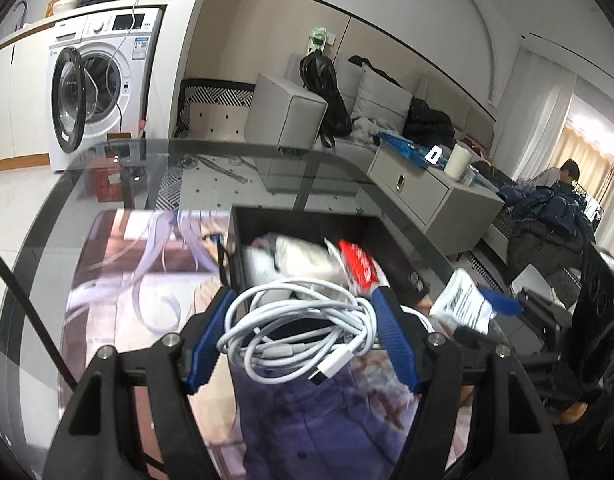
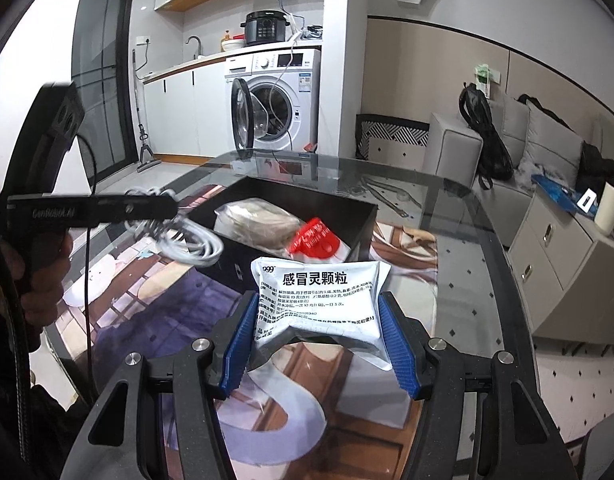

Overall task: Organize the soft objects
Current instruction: 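Carry the cable over the box with the left tool while the right tool carries the sachet, then release the cable into the box with the left tool while the right tool drops the sachet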

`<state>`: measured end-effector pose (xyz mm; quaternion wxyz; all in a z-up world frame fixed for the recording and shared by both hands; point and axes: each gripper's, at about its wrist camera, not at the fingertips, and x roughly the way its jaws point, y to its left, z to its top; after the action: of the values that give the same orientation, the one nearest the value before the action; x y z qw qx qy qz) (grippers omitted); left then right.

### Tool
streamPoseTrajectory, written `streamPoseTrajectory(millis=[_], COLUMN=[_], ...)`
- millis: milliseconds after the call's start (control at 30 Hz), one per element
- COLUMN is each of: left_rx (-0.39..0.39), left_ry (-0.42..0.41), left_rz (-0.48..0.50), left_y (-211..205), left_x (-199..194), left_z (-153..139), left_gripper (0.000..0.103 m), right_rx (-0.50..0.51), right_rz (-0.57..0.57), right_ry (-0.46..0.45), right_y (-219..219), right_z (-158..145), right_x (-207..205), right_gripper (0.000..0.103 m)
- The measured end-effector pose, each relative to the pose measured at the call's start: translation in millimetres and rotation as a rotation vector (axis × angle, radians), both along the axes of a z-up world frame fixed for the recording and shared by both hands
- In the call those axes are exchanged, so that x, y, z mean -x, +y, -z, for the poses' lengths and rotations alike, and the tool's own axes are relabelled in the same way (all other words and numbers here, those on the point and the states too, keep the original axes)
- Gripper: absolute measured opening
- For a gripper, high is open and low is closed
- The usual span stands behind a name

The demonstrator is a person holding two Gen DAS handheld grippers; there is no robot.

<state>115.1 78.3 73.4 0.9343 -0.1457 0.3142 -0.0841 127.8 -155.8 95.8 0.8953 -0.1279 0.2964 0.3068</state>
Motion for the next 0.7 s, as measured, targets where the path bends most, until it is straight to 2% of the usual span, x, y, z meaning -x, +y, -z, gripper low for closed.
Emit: streamPoseTrajectory(millis=[567, 700], left_rx=[0.042, 0.013], left_ry=[-0.010, -0.008], left_rz=[-0.075, -0.085], left_y=[7.5, 2.6], left_x=[-71.5, -85.7], left_z=[-4.2, -0.8], left_gripper=[0.070, 0.070], right_rx=[0.020, 0.033], right_rz=[-0.044, -0.048], right_ry=[0.012, 0.017], right_y=[46.6, 59.9], right_z=[-0.9, 3.4], right_x=[-35.8, -48.7], right_gripper=[0.060, 0.060])
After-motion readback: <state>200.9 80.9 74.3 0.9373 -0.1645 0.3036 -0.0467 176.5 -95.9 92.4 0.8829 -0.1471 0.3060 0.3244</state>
